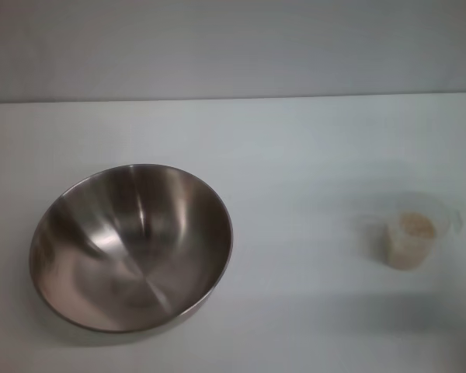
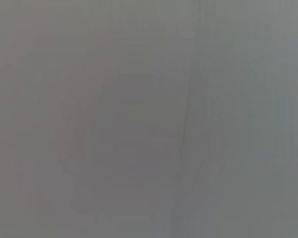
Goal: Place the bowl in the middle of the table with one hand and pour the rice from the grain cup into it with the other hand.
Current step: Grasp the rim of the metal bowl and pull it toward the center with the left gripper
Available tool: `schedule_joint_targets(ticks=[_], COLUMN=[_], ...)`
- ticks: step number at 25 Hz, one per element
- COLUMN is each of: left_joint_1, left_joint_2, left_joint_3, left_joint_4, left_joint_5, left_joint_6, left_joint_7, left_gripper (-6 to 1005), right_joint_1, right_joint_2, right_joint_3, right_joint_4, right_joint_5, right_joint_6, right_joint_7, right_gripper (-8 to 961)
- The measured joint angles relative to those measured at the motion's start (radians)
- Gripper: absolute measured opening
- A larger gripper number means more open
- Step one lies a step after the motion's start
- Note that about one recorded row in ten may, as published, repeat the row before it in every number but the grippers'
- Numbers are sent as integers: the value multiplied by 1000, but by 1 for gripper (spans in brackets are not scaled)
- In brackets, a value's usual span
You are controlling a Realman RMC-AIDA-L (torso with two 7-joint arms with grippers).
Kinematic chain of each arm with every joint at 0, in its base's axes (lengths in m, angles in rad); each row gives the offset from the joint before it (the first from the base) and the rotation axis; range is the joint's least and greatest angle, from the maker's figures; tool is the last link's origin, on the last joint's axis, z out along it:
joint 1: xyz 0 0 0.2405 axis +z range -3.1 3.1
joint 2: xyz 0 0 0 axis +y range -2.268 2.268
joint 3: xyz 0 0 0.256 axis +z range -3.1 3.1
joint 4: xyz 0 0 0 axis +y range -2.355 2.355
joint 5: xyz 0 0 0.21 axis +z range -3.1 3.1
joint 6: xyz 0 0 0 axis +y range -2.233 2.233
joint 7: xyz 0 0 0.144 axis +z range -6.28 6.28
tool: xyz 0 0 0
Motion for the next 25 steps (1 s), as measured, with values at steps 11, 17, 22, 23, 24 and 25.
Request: schedule_joint_targets(ticks=[11, 17, 22, 23, 24, 25], left_joint_1=[107, 98, 78, 77, 75, 74], left_joint_2=[3, 0, 1, 0, 0, -1], left_joint_3=[-51, -105, -136, -138, -138, -139], left_joint_4=[-532, -716, -797, -811, -821, -830], left_joint_5=[0, -6, -8, -10, -12, -13], left_joint_6=[-717, -1114, -1344, -1384, -1412, -1438], left_joint_7=[11, 54, 67, 76, 82, 87], left_gripper=[861, 861, 861, 861, 861, 861], right_joint_1=[8, 15, 17, 18, 18, 18], right_joint_2=[-2, -2, -2, -2, -2, -2], right_joint_3=[0, 0, 0, 0, 0, 0], right_joint_4=[-2, -7, -9, -9, -9, -9], right_joint_5=[0, 0, 0, 0, 0, 0], right_joint_6=[6, 6, 6, 6, 6, 7], right_joint_7=[0, 0, 0, 0, 0, 0], right_gripper=[634, 633, 633, 634, 634, 634])
